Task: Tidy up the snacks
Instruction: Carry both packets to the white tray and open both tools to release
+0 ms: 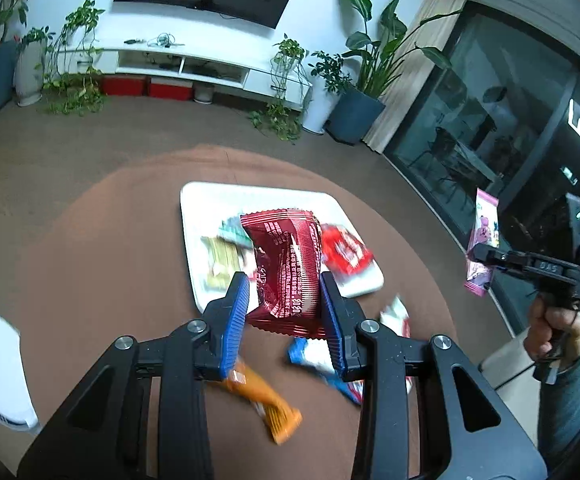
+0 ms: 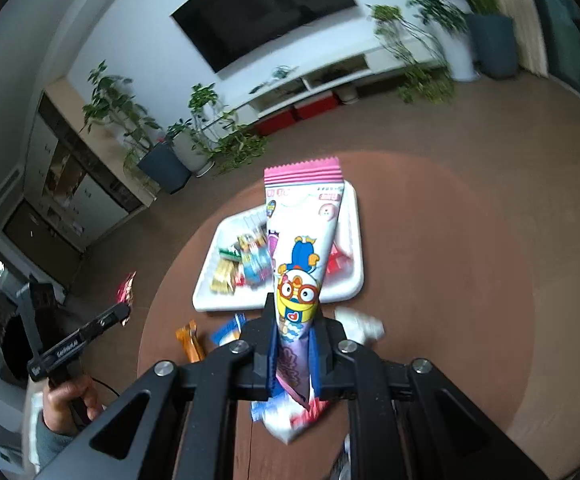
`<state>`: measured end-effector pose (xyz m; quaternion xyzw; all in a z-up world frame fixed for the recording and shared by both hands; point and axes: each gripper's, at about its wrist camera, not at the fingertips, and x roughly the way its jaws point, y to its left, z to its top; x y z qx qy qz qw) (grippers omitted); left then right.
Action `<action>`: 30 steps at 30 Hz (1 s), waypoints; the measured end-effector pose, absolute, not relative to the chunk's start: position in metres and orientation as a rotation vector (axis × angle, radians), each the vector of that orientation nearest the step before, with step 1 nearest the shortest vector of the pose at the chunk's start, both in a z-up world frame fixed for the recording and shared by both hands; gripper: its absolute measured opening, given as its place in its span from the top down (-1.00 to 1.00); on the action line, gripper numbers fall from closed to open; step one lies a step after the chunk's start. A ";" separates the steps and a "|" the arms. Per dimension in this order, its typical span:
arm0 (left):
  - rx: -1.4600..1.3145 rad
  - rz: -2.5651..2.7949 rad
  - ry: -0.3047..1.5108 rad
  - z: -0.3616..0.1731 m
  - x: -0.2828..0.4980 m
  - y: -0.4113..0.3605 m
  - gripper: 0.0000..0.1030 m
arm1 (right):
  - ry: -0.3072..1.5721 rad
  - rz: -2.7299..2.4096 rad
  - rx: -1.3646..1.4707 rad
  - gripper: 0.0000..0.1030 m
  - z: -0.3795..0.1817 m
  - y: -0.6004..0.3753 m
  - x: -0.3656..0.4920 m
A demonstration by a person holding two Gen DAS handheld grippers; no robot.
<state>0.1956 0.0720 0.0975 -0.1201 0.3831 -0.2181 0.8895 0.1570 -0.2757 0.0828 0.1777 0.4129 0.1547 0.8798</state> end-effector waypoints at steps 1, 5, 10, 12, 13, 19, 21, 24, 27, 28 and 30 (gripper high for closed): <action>-0.243 -0.448 0.796 0.099 0.207 0.070 0.36 | 0.867 0.337 0.353 0.74 0.086 -0.268 0.173; -0.226 -0.429 0.817 0.094 0.245 0.060 0.36 | 0.912 0.385 0.292 0.74 0.085 -0.237 0.217; -0.212 -0.400 0.872 0.066 0.284 0.051 0.36 | 1.010 0.410 0.212 0.74 0.055 -0.197 0.267; -0.199 -0.392 0.886 0.055 0.296 0.046 0.36 | 1.046 0.401 0.189 0.74 0.040 -0.192 0.280; -0.192 -0.391 0.897 0.050 0.302 0.043 0.36 | 1.068 0.393 0.179 0.74 0.032 -0.189 0.288; -0.166 -0.381 0.937 0.019 0.329 0.027 0.36 | 1.167 0.347 0.158 0.74 -0.010 -0.184 0.319; -0.161 -0.380 0.948 0.009 0.328 0.023 0.36 | 1.191 0.337 0.151 0.74 -0.020 -0.182 0.325; -0.152 -0.379 0.959 -0.001 0.330 0.021 0.36 | 1.207 0.330 0.141 0.74 -0.028 -0.181 0.331; -0.132 -0.384 0.967 -0.007 0.333 0.009 0.36 | 1.222 0.324 0.136 0.73 -0.035 -0.178 0.335; -0.121 -0.385 0.970 -0.010 0.332 0.006 0.36 | 1.227 0.323 0.136 0.73 -0.038 -0.177 0.336; -0.106 -0.389 0.983 -0.016 0.336 -0.001 0.35 | 1.233 0.322 0.141 0.73 -0.042 -0.176 0.338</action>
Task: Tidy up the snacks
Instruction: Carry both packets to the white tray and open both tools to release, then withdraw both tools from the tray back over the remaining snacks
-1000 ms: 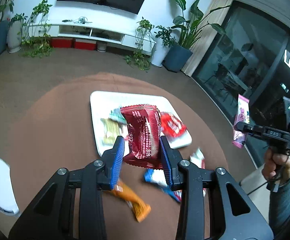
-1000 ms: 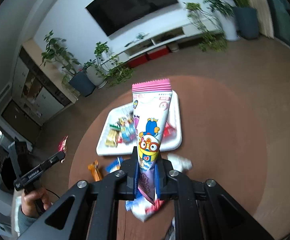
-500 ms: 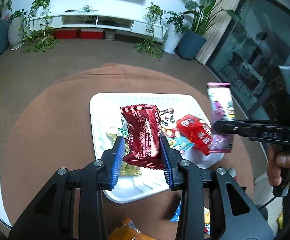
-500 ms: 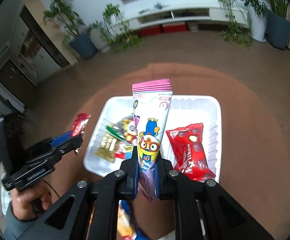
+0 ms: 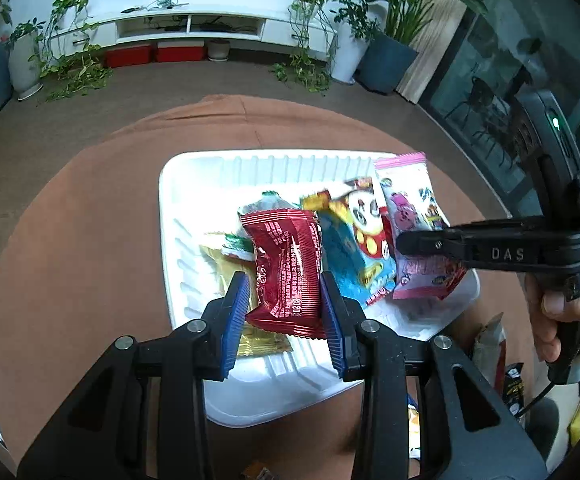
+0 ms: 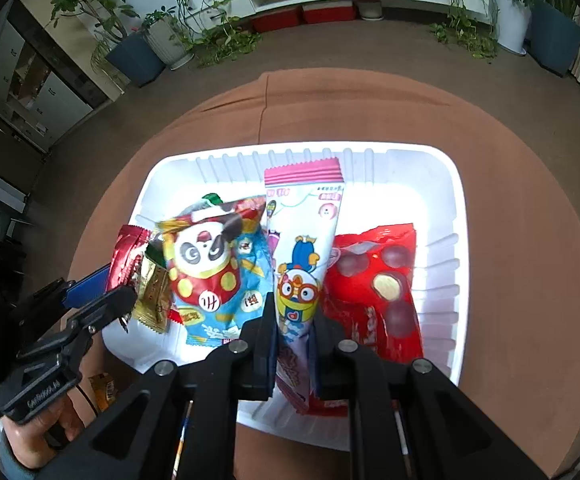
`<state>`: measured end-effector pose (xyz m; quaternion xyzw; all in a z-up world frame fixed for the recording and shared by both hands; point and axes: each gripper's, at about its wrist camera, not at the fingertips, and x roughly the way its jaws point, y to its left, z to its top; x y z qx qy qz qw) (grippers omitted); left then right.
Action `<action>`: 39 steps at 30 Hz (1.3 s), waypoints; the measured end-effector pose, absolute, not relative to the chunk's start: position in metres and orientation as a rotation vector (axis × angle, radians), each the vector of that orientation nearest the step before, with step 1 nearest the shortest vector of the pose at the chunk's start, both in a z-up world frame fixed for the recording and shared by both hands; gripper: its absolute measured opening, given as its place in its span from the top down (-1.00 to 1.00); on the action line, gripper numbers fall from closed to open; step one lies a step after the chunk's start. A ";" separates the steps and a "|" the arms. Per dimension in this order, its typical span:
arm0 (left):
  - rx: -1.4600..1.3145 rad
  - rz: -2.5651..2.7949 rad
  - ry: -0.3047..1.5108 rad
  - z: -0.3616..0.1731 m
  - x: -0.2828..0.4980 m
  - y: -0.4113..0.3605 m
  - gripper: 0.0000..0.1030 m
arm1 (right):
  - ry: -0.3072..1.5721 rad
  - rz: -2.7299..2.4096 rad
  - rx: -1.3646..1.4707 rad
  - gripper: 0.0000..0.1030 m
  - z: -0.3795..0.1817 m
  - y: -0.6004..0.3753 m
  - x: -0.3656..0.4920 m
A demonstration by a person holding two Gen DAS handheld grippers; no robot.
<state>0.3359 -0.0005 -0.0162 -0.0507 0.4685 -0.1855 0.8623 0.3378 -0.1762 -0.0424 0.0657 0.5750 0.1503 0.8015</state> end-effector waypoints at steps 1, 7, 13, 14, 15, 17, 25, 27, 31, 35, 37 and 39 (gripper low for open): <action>-0.102 -0.390 0.987 -0.020 0.338 -0.002 0.35 | 1.233 0.320 0.145 0.72 -0.043 -0.177 0.338; -0.102 -0.371 1.012 -0.038 0.342 -0.006 0.33 | 1.225 0.311 0.169 0.62 -0.045 -0.179 0.338; -0.096 -0.359 1.017 -0.041 0.347 -0.012 0.14 | 1.212 0.312 0.170 0.50 -0.044 -0.181 0.334; -0.095 -0.356 1.015 -0.040 0.347 -0.014 0.08 | 1.209 0.311 0.169 0.42 -0.043 -0.181 0.333; -0.096 -0.351 1.012 -0.039 0.346 -0.015 -0.01 | 1.206 0.308 0.164 0.38 -0.042 -0.182 0.331; -0.104 -0.344 1.004 -0.037 0.346 -0.012 -0.04 | 1.193 0.299 0.154 0.34 -0.038 -0.182 0.329; -0.126 -0.321 0.938 -0.004 0.319 0.008 -0.51 | 1.133 0.299 0.223 -0.24 -0.012 -0.196 0.313; -0.132 -0.311 0.916 0.008 0.303 0.013 -0.69 | 1.104 0.304 0.268 -0.41 -0.001 -0.203 0.303; -0.153 -0.298 0.879 0.021 0.274 0.024 -0.91 | 1.032 0.332 0.341 -0.65 0.024 -0.217 0.275; -0.174 -0.292 0.859 0.030 0.236 0.033 -0.99 | 0.956 0.356 0.377 -0.77 0.045 -0.229 0.236; -0.186 -0.289 0.864 0.029 0.218 0.035 -0.99 | 0.931 0.360 0.383 -0.79 0.050 -0.232 0.218; -0.203 -0.279 0.868 0.027 0.198 0.039 -0.99 | 0.914 0.364 0.382 -0.79 0.053 -0.235 0.199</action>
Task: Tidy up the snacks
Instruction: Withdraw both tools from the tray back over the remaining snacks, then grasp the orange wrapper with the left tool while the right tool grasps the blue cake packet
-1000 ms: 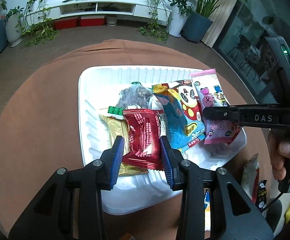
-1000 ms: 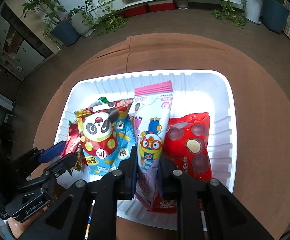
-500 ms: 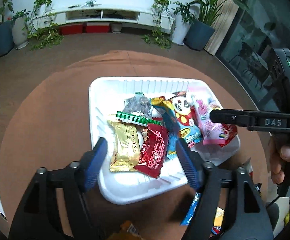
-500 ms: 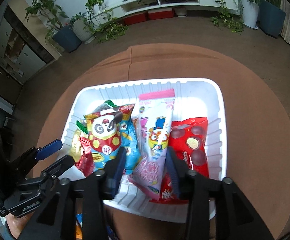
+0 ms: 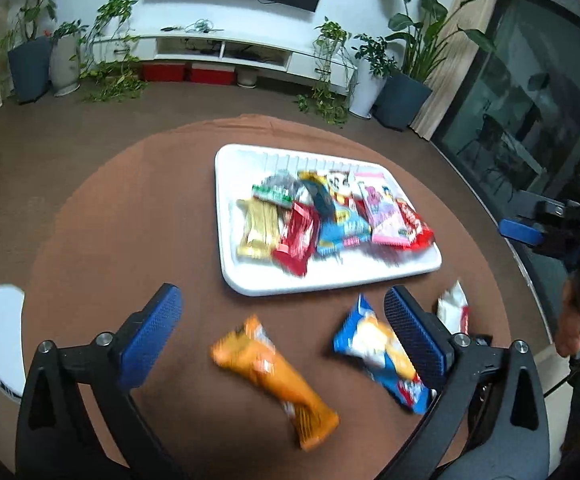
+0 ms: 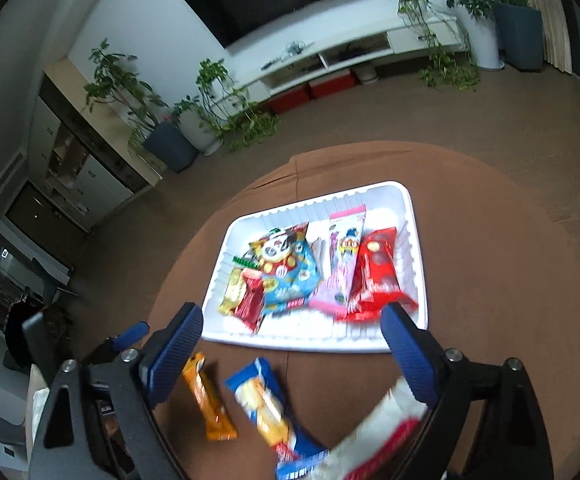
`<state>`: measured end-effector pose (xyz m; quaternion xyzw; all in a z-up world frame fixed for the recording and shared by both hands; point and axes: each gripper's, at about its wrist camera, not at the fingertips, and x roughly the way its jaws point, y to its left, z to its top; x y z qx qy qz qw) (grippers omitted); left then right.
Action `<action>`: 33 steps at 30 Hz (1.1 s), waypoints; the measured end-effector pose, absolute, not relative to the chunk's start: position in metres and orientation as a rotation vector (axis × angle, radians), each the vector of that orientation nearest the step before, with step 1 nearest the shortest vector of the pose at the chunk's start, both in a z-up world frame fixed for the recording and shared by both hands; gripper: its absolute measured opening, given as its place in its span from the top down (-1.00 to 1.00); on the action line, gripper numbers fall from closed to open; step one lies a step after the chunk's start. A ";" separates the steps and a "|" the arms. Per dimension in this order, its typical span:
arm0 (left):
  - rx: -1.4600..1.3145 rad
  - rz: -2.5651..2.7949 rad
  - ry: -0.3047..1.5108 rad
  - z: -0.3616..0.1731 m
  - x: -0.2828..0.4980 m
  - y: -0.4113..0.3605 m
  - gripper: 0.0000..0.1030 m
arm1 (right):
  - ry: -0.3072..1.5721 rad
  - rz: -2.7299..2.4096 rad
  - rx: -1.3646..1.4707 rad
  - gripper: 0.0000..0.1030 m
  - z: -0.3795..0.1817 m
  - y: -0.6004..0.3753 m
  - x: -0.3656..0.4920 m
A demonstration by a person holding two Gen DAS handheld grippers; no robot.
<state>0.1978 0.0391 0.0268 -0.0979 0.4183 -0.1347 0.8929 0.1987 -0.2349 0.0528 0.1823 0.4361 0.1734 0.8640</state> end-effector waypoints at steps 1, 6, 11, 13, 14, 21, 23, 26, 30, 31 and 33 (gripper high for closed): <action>-0.211 -0.274 0.872 0.025 0.190 0.040 -0.99 | 0.904 0.361 0.379 -0.79 0.053 -0.236 0.186; -0.268 -0.245 0.911 0.004 0.151 0.043 -0.99 | 0.872 0.337 0.372 -0.80 0.044 -0.242 0.135; -0.281 -0.214 0.964 -0.019 0.135 0.037 -0.99 | 0.869 0.291 0.407 -0.80 0.017 -0.252 0.085; -0.274 -0.193 0.968 -0.023 0.134 0.036 -0.99 | 0.864 0.269 0.425 -0.80 0.008 -0.256 0.067; -0.271 -0.187 0.971 -0.024 0.136 0.035 -0.99 | 0.861 0.258 0.429 -0.80 0.004 -0.259 0.059; -0.212 -0.146 0.990 -0.027 0.157 0.024 -0.93 | 0.861 0.235 0.425 -0.80 -0.008 -0.264 0.036; -0.203 -0.146 1.006 -0.032 0.162 0.021 -0.76 | 0.848 0.237 0.414 -0.80 -0.006 -0.262 0.035; -0.199 -0.145 1.024 -0.040 0.170 0.018 -0.41 | 0.838 0.248 0.396 -0.80 -0.005 -0.257 0.032; -0.173 -0.144 1.040 -0.047 0.180 0.014 -0.28 | 0.846 0.259 0.386 -0.80 -0.008 -0.253 0.033; -0.166 -0.145 1.039 -0.047 0.181 0.014 -0.24 | 0.846 0.261 0.383 -0.80 -0.007 -0.252 0.034; -0.158 -0.151 1.037 -0.047 0.184 0.013 -0.11 | 0.850 0.263 0.375 -0.80 -0.008 -0.249 0.035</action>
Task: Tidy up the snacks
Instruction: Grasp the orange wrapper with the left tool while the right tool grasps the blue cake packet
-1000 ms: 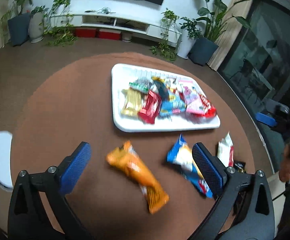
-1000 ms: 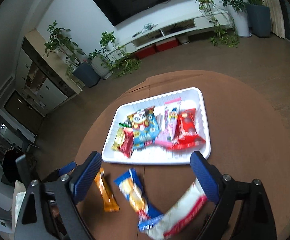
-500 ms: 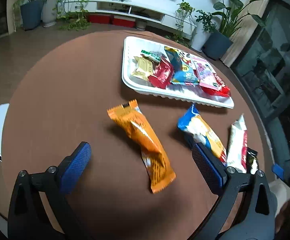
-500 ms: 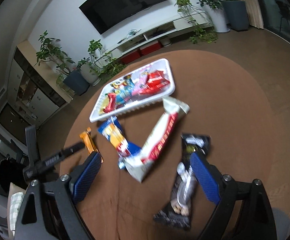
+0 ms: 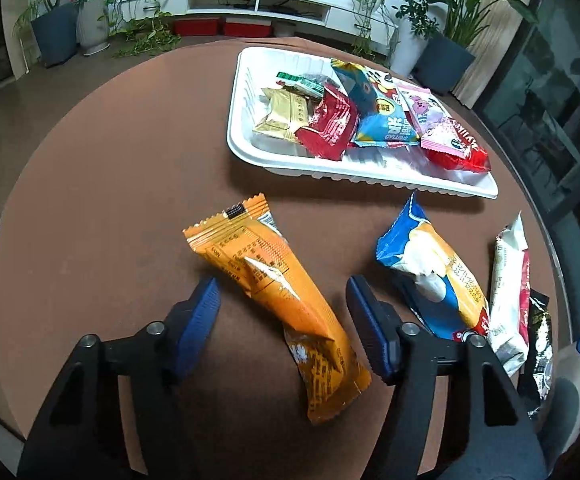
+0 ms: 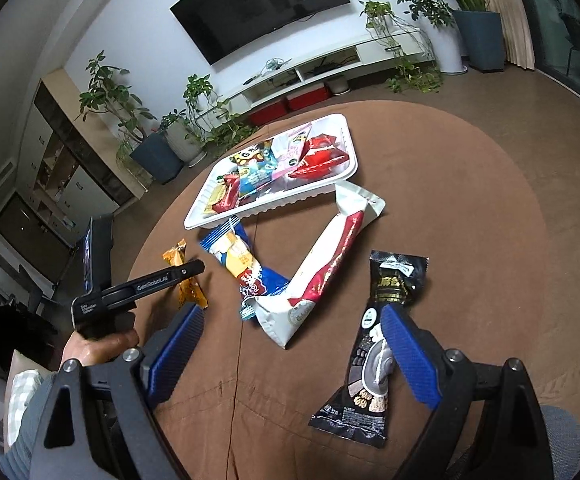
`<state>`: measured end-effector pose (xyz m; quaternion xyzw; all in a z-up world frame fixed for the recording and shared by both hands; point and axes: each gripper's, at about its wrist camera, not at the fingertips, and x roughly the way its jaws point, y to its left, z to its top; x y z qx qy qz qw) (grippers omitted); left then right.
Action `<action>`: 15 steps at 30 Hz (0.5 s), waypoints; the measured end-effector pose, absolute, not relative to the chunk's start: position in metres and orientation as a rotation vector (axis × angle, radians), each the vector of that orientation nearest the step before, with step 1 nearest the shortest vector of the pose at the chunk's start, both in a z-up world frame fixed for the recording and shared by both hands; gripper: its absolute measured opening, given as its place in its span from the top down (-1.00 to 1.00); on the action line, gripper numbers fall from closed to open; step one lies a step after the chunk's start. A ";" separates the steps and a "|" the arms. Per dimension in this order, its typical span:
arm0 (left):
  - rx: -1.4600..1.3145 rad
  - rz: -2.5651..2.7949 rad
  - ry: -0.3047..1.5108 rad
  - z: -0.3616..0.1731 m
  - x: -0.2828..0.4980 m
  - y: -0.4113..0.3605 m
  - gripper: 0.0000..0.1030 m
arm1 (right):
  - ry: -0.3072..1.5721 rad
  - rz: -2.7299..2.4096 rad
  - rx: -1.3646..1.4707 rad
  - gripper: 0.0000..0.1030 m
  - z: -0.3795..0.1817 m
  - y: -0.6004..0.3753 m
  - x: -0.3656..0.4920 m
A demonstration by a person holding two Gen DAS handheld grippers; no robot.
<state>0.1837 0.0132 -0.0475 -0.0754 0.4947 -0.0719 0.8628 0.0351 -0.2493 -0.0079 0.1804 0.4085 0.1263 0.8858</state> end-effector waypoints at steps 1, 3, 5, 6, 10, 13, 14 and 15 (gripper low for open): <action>-0.153 -0.154 1.037 -0.048 0.185 0.013 0.02 | 0.851 0.264 0.370 -0.79 -0.008 -0.248 0.036; -0.151 -0.168 1.036 -0.048 0.187 0.013 0.19 | 0.851 0.264 0.363 -0.78 -0.008 -0.246 0.036; -0.141 -0.183 1.036 -0.048 0.187 0.012 0.33 | 0.853 0.268 0.356 -0.77 -0.008 -0.244 0.036; -0.126 -0.186 1.035 -0.048 0.186 0.010 0.35 | 0.854 0.270 0.353 -0.77 -0.008 -0.242 0.036; -0.103 -0.213 1.035 -0.049 0.184 0.005 0.44 | 0.864 0.283 0.329 -0.76 -0.008 -0.234 0.039; -0.094 -0.232 1.041 -0.049 0.184 0.005 0.53 | 0.874 0.297 0.298 -0.75 -0.008 -0.227 0.044; -0.091 -0.235 1.041 -0.049 0.183 0.005 0.55 | 0.876 0.301 0.287 -0.74 -0.007 -0.223 0.045; -0.085 -0.239 1.041 -0.049 0.181 0.005 0.58 | 0.877 0.306 0.274 -0.74 -0.006 -0.221 0.047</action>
